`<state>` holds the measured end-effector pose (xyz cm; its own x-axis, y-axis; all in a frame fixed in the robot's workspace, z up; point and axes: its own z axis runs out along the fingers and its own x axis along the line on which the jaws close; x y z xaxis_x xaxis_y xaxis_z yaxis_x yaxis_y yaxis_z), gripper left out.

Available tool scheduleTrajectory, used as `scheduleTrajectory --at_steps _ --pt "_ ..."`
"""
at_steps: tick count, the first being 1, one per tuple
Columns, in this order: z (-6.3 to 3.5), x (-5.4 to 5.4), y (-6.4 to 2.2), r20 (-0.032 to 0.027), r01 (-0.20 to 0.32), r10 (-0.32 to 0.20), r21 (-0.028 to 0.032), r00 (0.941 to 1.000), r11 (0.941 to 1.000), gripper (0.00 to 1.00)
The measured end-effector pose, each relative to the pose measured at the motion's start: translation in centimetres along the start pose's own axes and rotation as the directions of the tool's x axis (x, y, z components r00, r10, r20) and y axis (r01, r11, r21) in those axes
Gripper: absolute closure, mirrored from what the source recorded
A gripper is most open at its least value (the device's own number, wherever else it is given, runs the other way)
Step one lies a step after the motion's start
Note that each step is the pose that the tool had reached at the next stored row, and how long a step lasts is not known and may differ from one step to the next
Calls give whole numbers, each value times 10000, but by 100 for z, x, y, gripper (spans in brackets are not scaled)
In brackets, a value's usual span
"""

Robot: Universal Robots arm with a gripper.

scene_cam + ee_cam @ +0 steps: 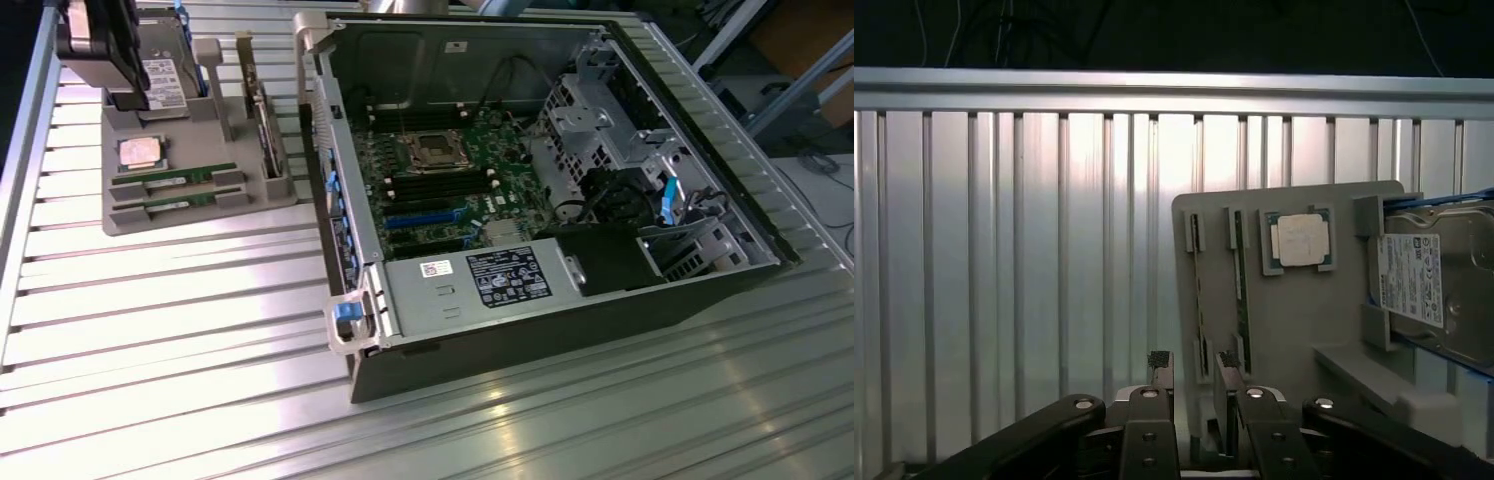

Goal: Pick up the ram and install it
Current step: 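Pick up the ram and move it above insertion slot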

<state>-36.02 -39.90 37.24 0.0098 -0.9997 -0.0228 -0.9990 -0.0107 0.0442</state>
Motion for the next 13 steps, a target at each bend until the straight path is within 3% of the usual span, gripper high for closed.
scheduleTrajectory --at_steps 13 --pt "97 2 -4 -8 63 -63 -1 10000 10000 70"
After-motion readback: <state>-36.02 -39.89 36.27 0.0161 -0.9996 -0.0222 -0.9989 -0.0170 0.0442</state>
